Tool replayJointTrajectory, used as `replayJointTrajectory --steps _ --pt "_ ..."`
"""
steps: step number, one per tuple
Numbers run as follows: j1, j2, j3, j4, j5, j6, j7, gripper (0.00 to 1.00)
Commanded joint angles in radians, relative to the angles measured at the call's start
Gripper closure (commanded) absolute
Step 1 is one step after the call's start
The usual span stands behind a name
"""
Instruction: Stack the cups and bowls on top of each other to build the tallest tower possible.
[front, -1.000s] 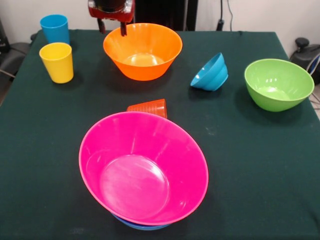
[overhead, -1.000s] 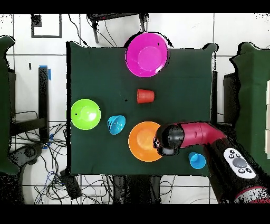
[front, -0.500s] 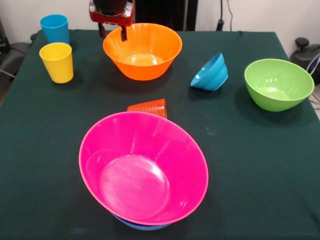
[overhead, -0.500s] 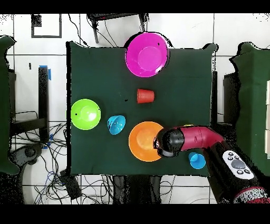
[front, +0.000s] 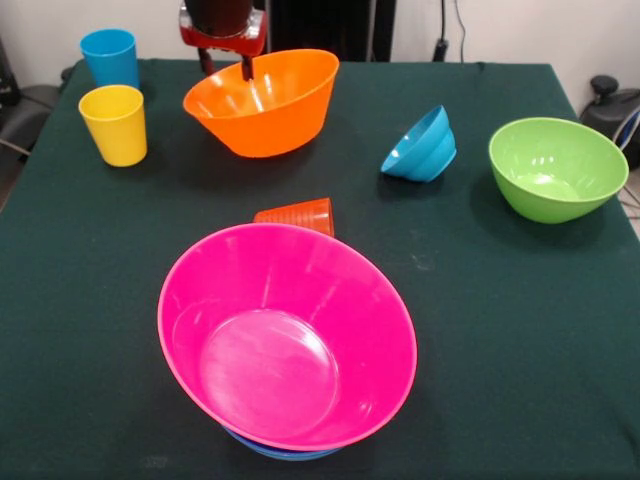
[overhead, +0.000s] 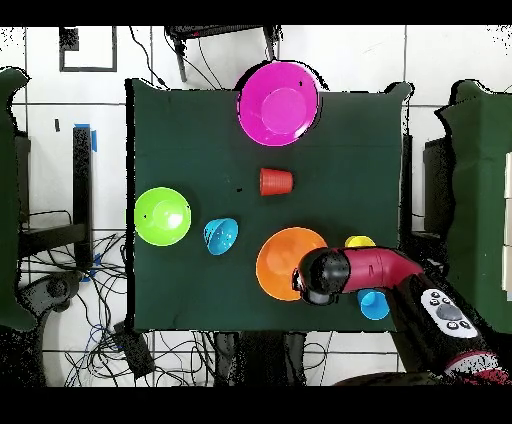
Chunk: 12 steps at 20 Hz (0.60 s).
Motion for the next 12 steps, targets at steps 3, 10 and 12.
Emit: replayJointTrajectory --steps 3,10,12 --pt "0.037 0.09 -0.001 -0.05 -0.013 -0.108 0.052 0.0" --pt "0.023 0.05 0.016 -0.042 0.03 -0.052 0.012 0.0" --pt "0.022 0.034 0.015 -0.033 0.034 -0.045 0.006 0.0"
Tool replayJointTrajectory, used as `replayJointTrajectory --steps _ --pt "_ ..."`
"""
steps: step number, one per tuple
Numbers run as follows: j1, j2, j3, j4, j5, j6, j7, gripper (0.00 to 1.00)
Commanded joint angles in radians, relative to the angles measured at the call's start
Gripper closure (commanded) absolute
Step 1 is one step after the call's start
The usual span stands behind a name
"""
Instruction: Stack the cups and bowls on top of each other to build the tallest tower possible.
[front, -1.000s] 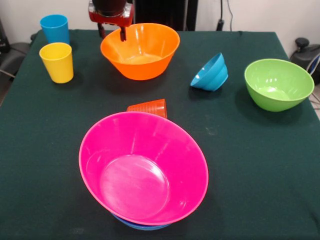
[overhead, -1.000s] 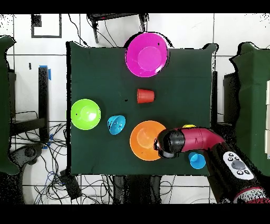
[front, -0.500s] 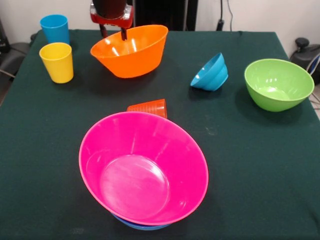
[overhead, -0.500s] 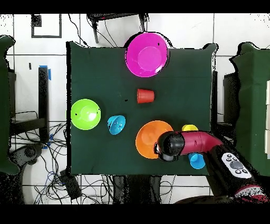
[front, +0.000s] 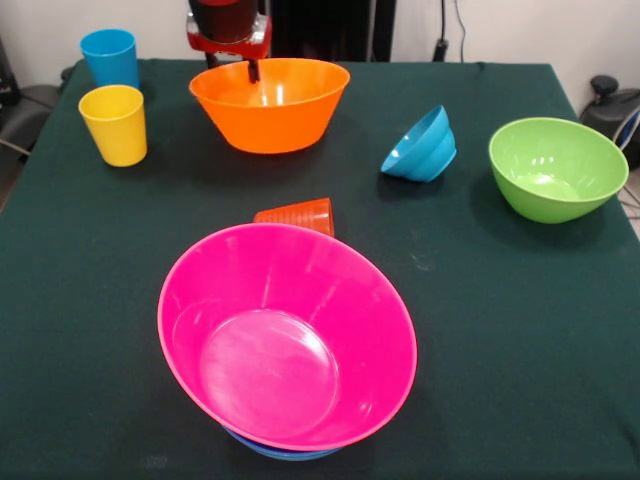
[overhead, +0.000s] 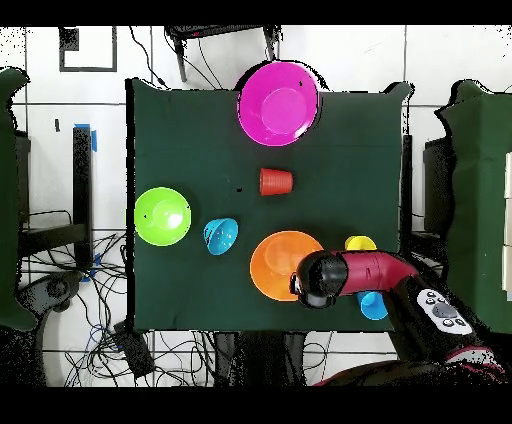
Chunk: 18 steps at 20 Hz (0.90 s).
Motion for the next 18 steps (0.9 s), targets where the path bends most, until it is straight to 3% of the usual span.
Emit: replayJointTrajectory --steps 1,9,15,16,18 --pt "0.021 -0.006 0.031 -0.03 0.028 -0.031 0.004 0.0" --pt "0.023 -0.008 0.031 -0.039 0.047 -0.016 -0.005 0.0" --pt "0.058 0.036 0.016 -0.081 -0.029 -0.062 -0.017 0.0" --pt "0.071 0.034 0.009 -0.087 -0.035 -0.053 -0.018 1.0" --pt "0.074 0.037 0.006 -0.092 -0.02 -0.026 -0.013 1.0"
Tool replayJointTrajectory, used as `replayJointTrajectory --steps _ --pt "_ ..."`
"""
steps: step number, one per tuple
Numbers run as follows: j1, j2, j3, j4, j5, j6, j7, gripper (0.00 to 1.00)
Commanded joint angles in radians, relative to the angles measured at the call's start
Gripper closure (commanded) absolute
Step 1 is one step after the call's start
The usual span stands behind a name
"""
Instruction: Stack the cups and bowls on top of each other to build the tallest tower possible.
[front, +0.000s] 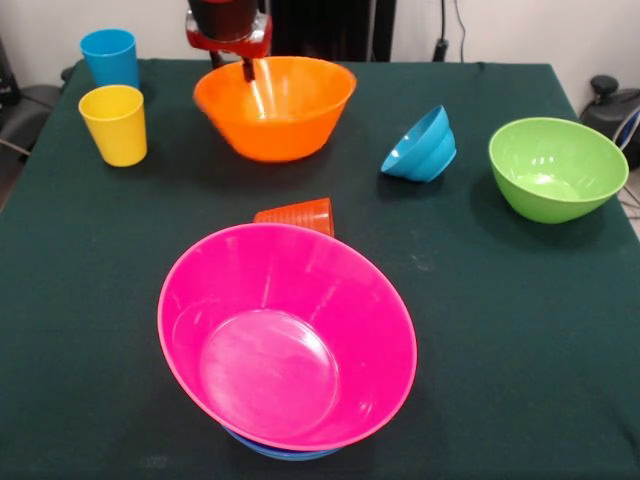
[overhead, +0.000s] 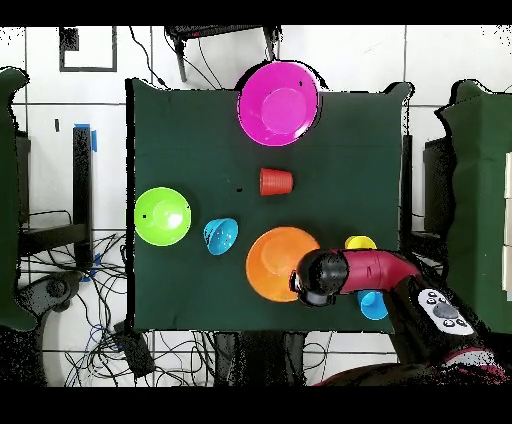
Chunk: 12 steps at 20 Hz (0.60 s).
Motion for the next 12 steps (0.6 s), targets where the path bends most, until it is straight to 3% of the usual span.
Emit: replayJointTrajectory --steps 1,7,12 --pt "0.062 0.052 0.013 -0.088 -0.038 -0.021 -0.01 1.0" --pt "0.062 0.038 0.007 -0.092 -0.059 -0.04 -0.04 1.0" --pt "0.044 0.039 0.02 -0.084 -0.037 -0.056 -0.04 1.0"
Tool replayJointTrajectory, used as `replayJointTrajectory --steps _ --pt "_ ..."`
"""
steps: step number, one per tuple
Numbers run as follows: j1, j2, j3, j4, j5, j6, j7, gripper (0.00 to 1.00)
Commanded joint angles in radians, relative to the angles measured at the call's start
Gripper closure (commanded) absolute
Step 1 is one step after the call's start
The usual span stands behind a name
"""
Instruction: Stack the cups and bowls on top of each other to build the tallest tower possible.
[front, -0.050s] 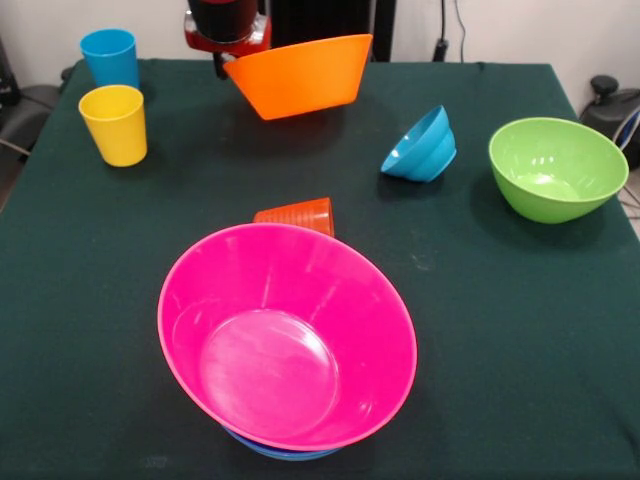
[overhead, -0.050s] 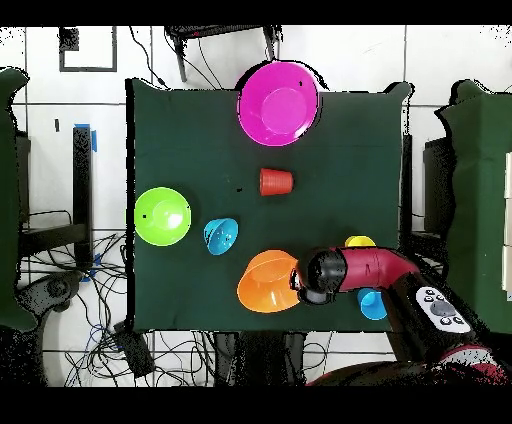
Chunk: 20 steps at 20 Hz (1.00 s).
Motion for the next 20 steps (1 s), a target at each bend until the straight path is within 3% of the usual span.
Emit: replayJointTrajectory --steps 1,9,11,16,20 --pt "0.024 0.045 0.034 -0.076 -0.038 -0.06 -0.041 1.0" --pt "0.027 0.069 0.03 -0.091 -0.045 -0.067 -0.035 1.0" --pt "0.03 0.05 0.037 -0.09 -0.019 -0.016 -0.048 1.0" --pt "0.041 -0.097 0.069 -0.065 0.064 0.149 -0.108 1.0" --pt "0.071 -0.185 0.041 -0.066 0.072 0.227 -0.102 1.0"
